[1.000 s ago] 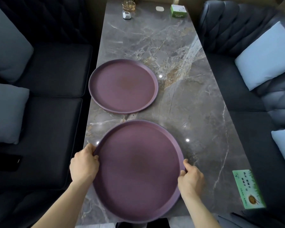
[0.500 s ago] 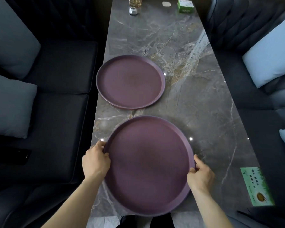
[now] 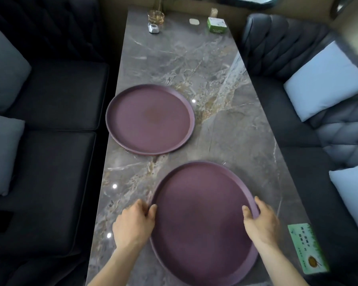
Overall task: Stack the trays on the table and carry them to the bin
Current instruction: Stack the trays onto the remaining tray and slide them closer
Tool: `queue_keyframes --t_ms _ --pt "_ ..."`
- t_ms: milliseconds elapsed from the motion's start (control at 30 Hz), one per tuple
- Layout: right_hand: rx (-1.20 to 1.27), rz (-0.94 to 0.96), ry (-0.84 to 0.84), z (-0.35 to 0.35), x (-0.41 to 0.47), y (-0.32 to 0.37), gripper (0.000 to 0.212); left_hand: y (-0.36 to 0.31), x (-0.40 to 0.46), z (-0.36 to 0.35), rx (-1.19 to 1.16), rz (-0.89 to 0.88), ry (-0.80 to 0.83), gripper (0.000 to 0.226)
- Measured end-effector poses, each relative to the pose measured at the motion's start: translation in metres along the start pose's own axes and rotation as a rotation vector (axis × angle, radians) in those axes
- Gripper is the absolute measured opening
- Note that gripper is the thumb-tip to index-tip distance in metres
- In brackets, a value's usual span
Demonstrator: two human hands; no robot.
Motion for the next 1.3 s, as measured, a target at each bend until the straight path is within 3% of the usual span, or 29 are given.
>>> queue_keyframes --t_ms 233,333,533,800,933,1133,1300 --pt "0.021 0.262 0.066 -0.015 0.078 0.106 0.049 -0.028 0.104 0.052 -0.411 0.149 -0.225 0.045" --pt "0.054 0.31 0.141 -0.031 0.114 0.16 0.051 -0.044 0.15 0.075 -0.496 0.232 -0.309 0.062" --pt "0.144 0.363 0.361 -0.057 0.167 0.249 0.081 -0.056 0.225 0.088 -0.635 0.375 -0.294 0.089" --pt "0.441 0.295 0.537 -0.095 0.194 0.303 0.111 -0.066 0.263 0.079 -0.743 0.361 -0.219 0.096" --pt "0.558 0.209 0.498 -0.091 0.191 0.302 0.103 -0.071 0.259 0.086 -0.862 0.385 -0.249 0.089" --pt "0.488 0.151 0.266 -0.052 0.166 0.272 0.094 -0.089 0.223 0.092 -0.922 0.258 -0.284 0.08" --pt "0.382 0.099 0.0 -0.001 0.133 0.218 0.064 -0.097 0.171 0.086 -0.925 0.141 -0.255 0.078"
Point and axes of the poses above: each hand's wrist, its own x-axis towards the middle knuckle, its own z-axis out of the back of the hand, y = z × x, the point moved 3 cm from there along x, towards the middle knuckle, and after that the axes turned 3 degrees about y, right-handed, at the moved point
